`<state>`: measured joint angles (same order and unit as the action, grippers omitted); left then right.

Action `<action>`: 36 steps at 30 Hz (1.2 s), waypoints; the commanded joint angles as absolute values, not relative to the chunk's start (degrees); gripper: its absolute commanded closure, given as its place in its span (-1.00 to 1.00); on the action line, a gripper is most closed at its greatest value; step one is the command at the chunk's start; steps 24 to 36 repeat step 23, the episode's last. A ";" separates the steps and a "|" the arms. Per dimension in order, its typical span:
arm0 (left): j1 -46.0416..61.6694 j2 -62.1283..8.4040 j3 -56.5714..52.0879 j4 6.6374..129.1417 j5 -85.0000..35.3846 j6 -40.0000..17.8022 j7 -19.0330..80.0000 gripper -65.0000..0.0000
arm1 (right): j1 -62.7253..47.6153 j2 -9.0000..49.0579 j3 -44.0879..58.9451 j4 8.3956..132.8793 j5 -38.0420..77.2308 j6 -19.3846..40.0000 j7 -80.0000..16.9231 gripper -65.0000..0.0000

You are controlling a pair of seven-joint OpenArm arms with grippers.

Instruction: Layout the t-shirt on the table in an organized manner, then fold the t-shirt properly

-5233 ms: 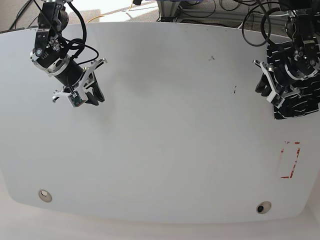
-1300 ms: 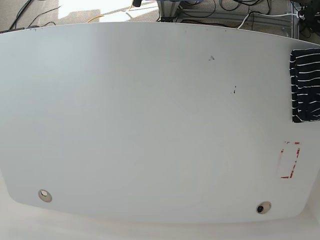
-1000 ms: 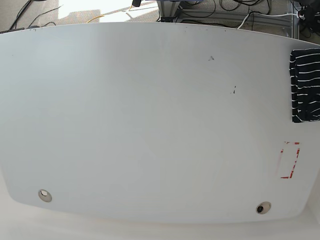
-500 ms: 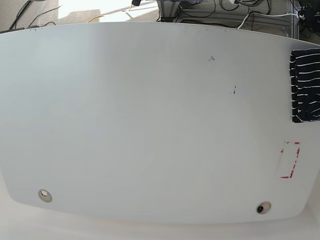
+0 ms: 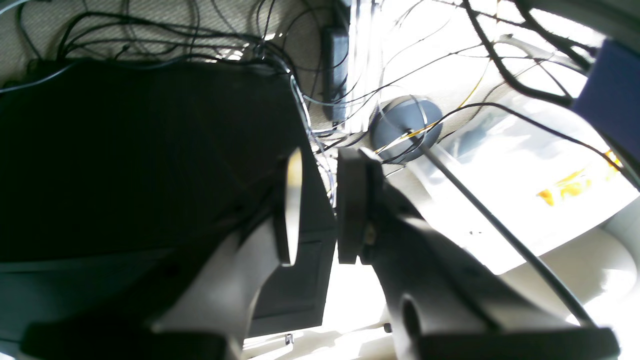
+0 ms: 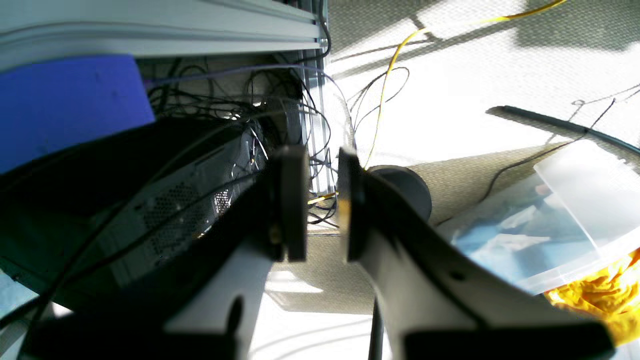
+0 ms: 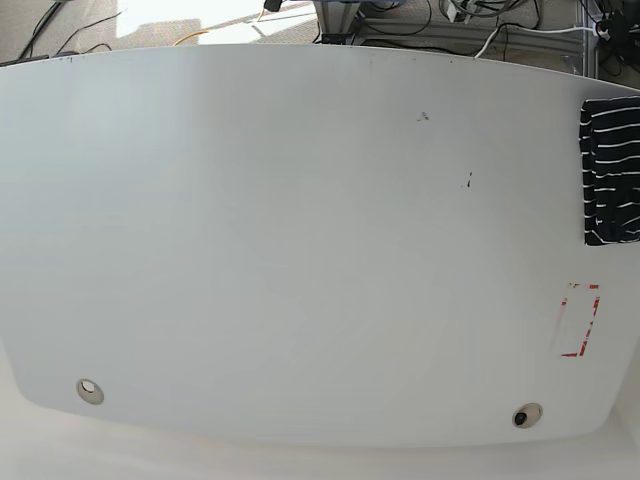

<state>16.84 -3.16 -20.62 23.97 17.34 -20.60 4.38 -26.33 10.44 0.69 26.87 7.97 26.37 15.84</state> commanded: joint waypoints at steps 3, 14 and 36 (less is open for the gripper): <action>14.90 -3.47 -20.70 20.62 18.86 -17.45 3.65 0.66 | -24.57 10.68 0.75 23.78 8.40 26.77 16.13 0.69; 8.84 -3.47 -20.70 13.58 19.47 -11.82 3.65 0.66 | -20.35 10.59 0.66 19.12 8.40 23.96 15.96 0.69; 5.76 -3.03 -18.24 9.98 19.47 -9.27 3.65 0.65 | -18.42 10.51 0.66 19.03 8.40 23.25 13.76 0.69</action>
